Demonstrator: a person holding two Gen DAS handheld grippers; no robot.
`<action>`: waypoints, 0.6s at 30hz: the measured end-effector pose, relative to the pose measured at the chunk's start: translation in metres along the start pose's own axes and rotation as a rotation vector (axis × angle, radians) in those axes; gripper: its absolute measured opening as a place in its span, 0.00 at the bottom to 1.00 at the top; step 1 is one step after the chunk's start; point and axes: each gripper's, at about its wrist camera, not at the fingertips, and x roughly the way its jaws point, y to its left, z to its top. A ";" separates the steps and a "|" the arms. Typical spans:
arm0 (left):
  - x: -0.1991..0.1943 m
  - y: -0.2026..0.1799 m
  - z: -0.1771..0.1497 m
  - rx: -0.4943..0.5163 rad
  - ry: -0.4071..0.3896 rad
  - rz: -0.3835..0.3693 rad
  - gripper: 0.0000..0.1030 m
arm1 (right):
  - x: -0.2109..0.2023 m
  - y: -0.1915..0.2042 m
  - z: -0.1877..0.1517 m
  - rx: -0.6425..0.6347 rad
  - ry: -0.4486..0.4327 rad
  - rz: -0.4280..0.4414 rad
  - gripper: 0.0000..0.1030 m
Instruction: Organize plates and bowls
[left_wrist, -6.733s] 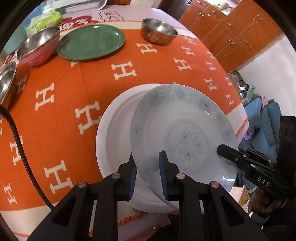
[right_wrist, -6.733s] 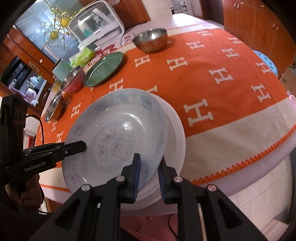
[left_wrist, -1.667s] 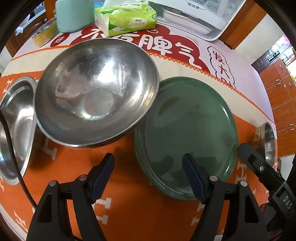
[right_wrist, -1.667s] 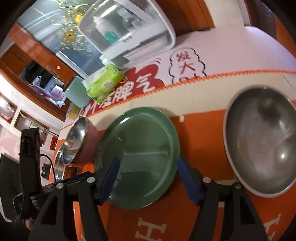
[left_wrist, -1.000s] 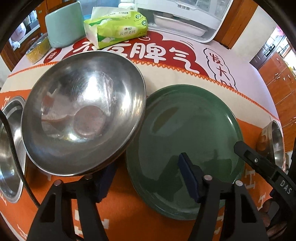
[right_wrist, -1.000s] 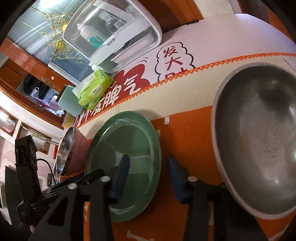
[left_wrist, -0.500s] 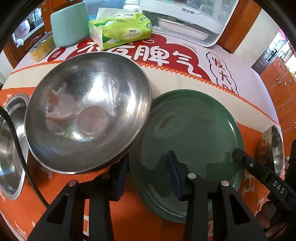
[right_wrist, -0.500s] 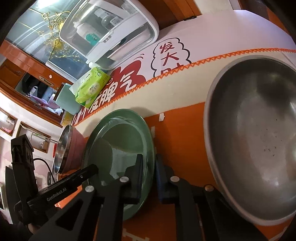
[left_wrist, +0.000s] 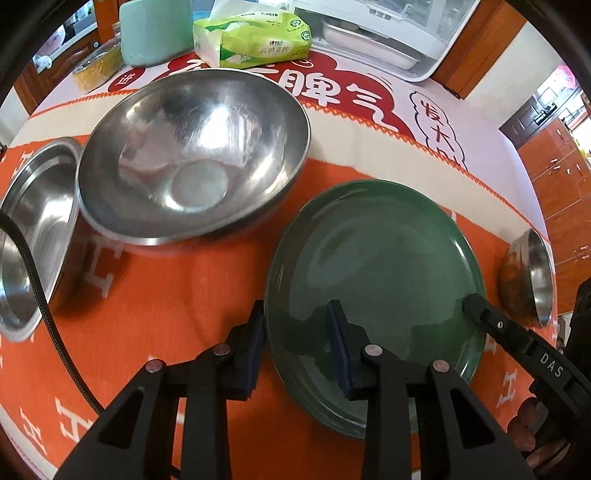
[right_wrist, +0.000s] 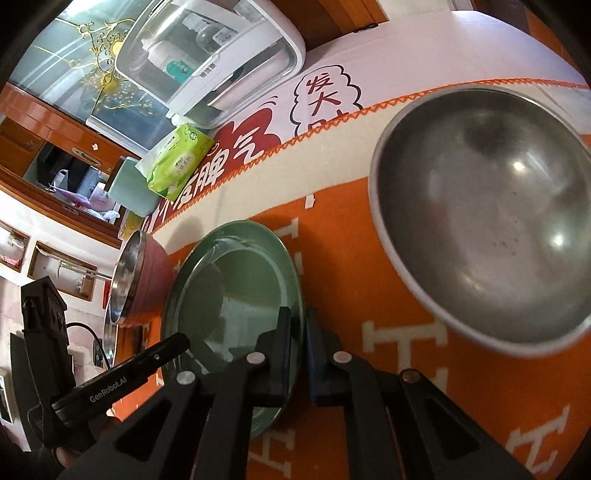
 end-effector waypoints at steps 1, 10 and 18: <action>-0.002 0.000 -0.002 0.001 0.000 -0.002 0.30 | -0.003 0.001 -0.002 -0.003 -0.001 -0.002 0.07; -0.031 0.001 -0.023 0.014 -0.020 -0.020 0.30 | -0.028 0.014 -0.017 -0.033 -0.021 -0.002 0.07; -0.070 0.005 -0.044 0.032 -0.072 -0.040 0.30 | -0.059 0.034 -0.035 -0.074 -0.064 0.008 0.07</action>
